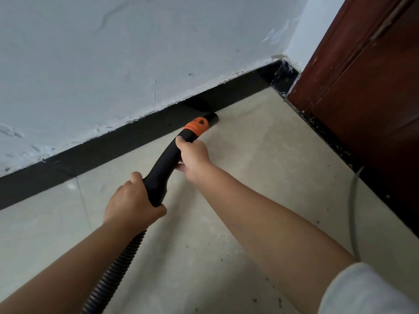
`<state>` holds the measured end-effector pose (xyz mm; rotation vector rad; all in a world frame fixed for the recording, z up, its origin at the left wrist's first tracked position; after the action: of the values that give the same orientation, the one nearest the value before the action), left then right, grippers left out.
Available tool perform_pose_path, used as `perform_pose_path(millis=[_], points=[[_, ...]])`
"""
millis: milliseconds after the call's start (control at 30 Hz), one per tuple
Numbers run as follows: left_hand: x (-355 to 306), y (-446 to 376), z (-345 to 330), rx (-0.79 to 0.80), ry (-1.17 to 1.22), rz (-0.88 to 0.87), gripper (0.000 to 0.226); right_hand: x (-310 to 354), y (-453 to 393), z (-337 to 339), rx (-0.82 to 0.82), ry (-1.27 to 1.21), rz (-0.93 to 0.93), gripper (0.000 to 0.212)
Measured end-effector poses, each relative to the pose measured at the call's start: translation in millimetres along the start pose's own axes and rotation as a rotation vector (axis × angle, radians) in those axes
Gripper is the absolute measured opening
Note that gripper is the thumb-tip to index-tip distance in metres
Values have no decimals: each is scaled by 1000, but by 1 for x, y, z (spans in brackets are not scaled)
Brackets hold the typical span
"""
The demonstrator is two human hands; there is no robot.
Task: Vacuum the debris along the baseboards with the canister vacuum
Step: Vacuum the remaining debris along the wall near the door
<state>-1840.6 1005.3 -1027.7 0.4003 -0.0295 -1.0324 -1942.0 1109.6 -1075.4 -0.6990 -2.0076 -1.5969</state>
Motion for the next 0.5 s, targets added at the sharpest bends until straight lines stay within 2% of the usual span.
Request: perform_pose_path(millis=[133,333,500], points=[[-14,-10,7,42,-42,-43,48,9,-8,12,-41,-42,8,42],[-84,-32,16,57,-61,-145,51,54,-24,60,-80,-192,58,37],[-138,-49,15,78,-49,-190,54,84,-39,100,-162,-281,88,43]])
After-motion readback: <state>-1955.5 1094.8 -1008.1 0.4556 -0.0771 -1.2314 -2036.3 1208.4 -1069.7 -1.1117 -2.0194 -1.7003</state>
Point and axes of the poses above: each hand's wrist, its own y-axis away from the middle knuckle, its own z-axis out of the back of the hand, x = y × z, the point moved 9 cm from there along -y, towards the middle knuckle, and after that the axes turned 4 degrees about -y, right-handed, at the moved point
